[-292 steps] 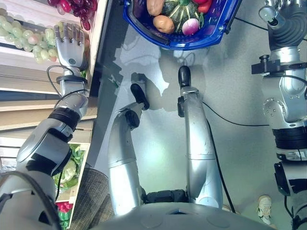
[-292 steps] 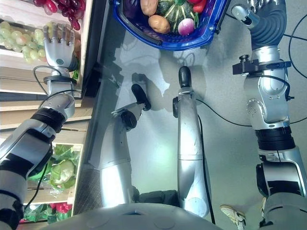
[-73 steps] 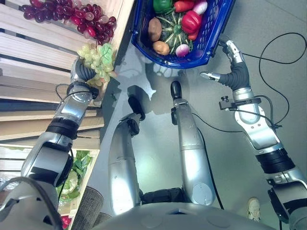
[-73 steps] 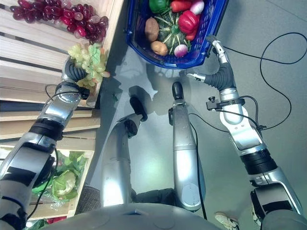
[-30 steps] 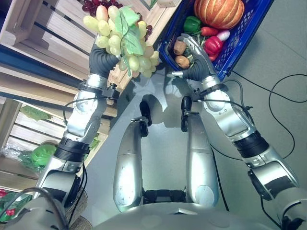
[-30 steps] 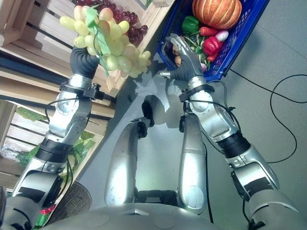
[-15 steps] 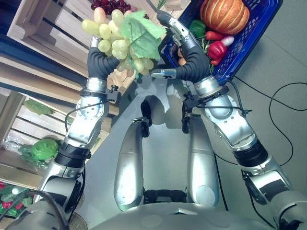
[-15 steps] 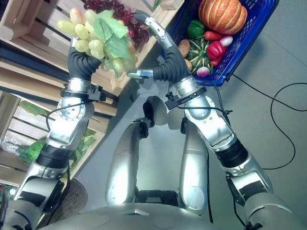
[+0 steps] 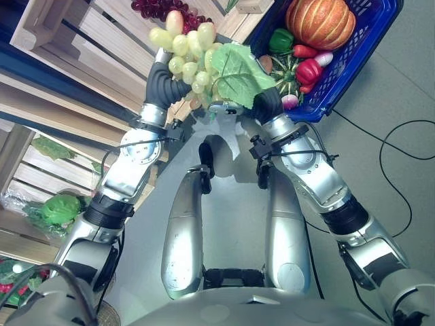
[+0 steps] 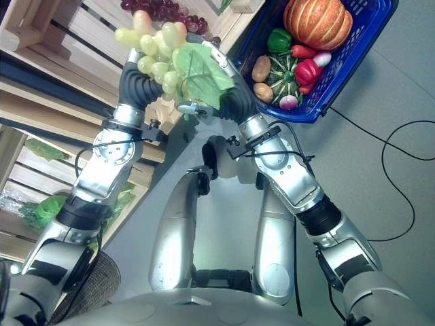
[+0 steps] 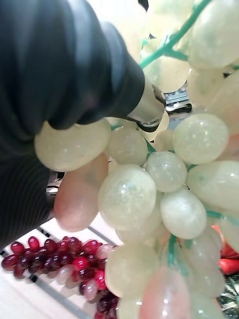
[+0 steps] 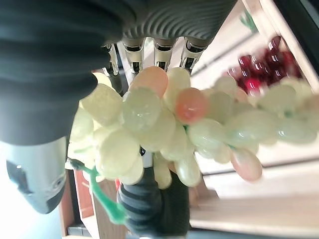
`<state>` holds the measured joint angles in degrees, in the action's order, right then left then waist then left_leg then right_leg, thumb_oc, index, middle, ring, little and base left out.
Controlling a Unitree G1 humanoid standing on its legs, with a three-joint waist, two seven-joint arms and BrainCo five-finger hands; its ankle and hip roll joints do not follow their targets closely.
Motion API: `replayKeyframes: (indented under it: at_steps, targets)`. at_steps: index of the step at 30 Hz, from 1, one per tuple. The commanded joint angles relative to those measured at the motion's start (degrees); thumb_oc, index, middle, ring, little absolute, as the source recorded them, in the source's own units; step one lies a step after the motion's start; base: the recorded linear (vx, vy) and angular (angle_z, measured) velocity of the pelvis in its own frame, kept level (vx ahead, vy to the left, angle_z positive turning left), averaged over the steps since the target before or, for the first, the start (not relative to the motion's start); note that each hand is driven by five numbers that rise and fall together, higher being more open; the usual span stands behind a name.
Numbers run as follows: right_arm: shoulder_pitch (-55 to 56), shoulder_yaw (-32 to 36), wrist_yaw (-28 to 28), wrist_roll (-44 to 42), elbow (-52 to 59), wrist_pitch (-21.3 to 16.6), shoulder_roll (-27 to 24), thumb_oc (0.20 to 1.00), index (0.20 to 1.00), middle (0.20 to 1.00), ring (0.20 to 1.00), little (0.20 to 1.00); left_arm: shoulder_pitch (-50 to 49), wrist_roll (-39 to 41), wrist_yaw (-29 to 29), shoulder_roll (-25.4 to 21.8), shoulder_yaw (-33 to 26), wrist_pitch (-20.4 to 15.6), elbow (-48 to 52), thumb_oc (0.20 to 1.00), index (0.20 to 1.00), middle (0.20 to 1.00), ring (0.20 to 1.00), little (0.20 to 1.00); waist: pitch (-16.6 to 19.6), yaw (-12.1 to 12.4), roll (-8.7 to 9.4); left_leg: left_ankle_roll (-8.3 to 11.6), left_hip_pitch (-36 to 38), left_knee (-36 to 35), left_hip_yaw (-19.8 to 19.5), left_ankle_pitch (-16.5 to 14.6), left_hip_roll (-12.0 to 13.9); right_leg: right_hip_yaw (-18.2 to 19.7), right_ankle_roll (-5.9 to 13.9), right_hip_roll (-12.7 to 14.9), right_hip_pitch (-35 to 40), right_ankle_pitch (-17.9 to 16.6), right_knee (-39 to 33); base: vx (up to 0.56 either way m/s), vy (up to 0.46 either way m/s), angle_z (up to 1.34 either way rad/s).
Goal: Pick up fruits and vegetables into the basket
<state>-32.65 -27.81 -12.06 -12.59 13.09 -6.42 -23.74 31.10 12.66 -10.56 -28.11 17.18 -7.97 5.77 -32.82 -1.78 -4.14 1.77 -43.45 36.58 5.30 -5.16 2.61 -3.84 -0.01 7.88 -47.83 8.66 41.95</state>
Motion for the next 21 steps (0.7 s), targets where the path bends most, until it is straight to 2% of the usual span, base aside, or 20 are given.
replayKeyframes:
  at_steps: [1, 4, 5, 6, 7, 8, 11, 15, 18, 21]
  targets:
    - [-2.3, 2.9, -7.3, 6.3, 7.3, -7.4, 2.7, 1.0, 1.0, 1.0, 1.0, 1.0, 2.6, 3.3, -0.8, 0.3, 0.0, -5.5, 5.7, 0.2, 0.2, 0.2, 0.2, 0.2, 3.0, -1.3, -0.5, -4.82, 1.9, -2.7, 5.0, -5.7, -4.3, -2.9, 1.15, -3.1, 1.2, 1.4, -2.5, 0.01, 0.092, -0.01]
    - [0.5, 5.7, -8.8, 6.0, 8.9, -5.4, 2.3, 1.0, 1.0, 1.0, 1.0, 1.0, 0.7, 4.5, -2.1, 0.6, -1.4, -6.8, 7.2, 0.2, 0.2, 0.2, 0.2, 0.2, 3.0, -2.2, -0.96, -4.74, 2.3, -2.7, 5.5, -6.0, -4.3, -1.9, 1.24, -3.4, 1.2, 1.6, -2.4, 0.04, 0.097, -0.04]
    - [1.4, 6.0, -8.9, 5.7, 9.0, -4.9, 2.3, 1.0, 1.0, 1.0, 1.0, 1.0, 0.0, 4.8, -2.3, 0.6, -1.5, -7.0, 7.4, 0.2, 0.2, 0.2, 0.2, 0.2, 3.0, -2.3, -1.06, -4.46, 3.5, -2.4, 5.0, -7.4, -4.4, -1.5, 1.65, -3.6, 2.2, 3.0, -1.9, 0.08, 0.048, -0.03]
    - [1.4, 6.0, -8.9, 5.7, 9.0, -4.9, 2.3, 1.0, 1.0, 1.0, 1.0, 1.0, 0.0, 4.8, -2.3, 0.6, -1.5, -7.0, 7.4, 0.2, 0.2, 0.2, 0.2, 0.2, 3.0, -2.3, -1.06, -4.46, 3.5, -2.4, 5.0, -7.4, -4.4, -1.5, 1.65, -3.6, 2.2, 3.0, -1.9, 0.01, 0.031, -0.06]
    - [1.5, 6.5, -9.5, 5.6, 9.4, -4.1, 2.2, 1.0, 1.0, 1.0, 1.0, 1.0, -0.1, 5.1, -2.4, 0.6, -2.0, -7.3, 7.9, 0.2, 0.2, 0.2, 0.2, 0.2, 3.0, -2.4, -1.08, -4.72, 2.5, -2.9, 5.6, -6.0, -4.3, -1.7, 1.23, -3.5, 1.3, 1.6, -2.5, 0.02, 0.095, -0.13]
    - [5.3, 8.0, -11.8, 5.1, 9.6, -2.9, 1.5, 1.0, 1.0, 1.0, 1.0, 1.0, -2.8, 5.8, -3.1, 1.4, -3.3, -8.5, 9.7, 0.2, 0.2, 0.2, 0.2, 0.2, 3.0, -2.9, -1.44, -4.45, 4.1, -3.1, 5.5, -7.3, -4.4, -0.9, 1.47, -3.8, 2.6, 3.2, -2.5, 0.03, 0.121, -0.25]
    - [9.3, 9.4, -13.1, 4.4, 9.7, -3.0, 1.1, 1.0, 1.0, 1.0, 1.0, 1.0, -5.2, 5.8, -4.0, 2.0, -4.4, -10.4, 11.0, 0.2, 0.2, 0.2, 0.2, 0.2, 3.0, -3.4, -1.75, -4.44, 4.7, -3.5, 5.8, -7.4, -4.5, -0.5, 1.47, -4.0, 2.9, 3.6, -2.5, 0.03, 0.084, -0.19]
    - [12.4, 8.9, -10.7, 0.8, 9.9, -2.0, 1.0, 1.0, 1.0, 1.0, 1.0, 1.0, -6.8, 5.6, -4.1, 2.8, -5.0, -12.4, 12.3, 0.2, 0.2, 0.2, 0.2, 0.2, 3.0, -3.7, -2.04, -4.56, 5.0, -3.8, 6.1, -7.3, -4.5, -0.2, 1.39, -4.1, 2.8, 3.8, -2.5, 0.0, 0.037, -0.02]
    - [12.8, 7.9, -10.7, -0.2, 9.8, 0.3, 1.4, 1.0, 1.0, 1.0, 1.0, 1.0, -6.8, 5.6, -3.9, 3.1, -4.9, -13.0, 12.9, 0.2, 0.2, 0.2, 0.2, 0.2, 3.0, -3.6, -2.04, -4.61, 4.8, -3.9, 6.1, -7.2, -4.6, -0.1, 1.36, -4.1, 2.6, 3.8, -2.5, 0.0, 0.0, 0.0]
    - [12.1, 5.7, -6.9, -3.9, 8.6, 3.9, 2.3, 1.0, 1.0, 1.0, 1.0, 1.0, -6.0, 6.6, -2.1, 3.2, -4.7, -13.5, 13.6, 0.2, 0.2, 0.2, 0.2, 0.2, 3.0, -3.2, -1.88, -4.65, 4.5, -4.1, 6.0, -6.9, -4.6, -0.4, 1.27, -4.0, 2.5, 3.8, -2.7, 0.0, -0.011, 0.0]
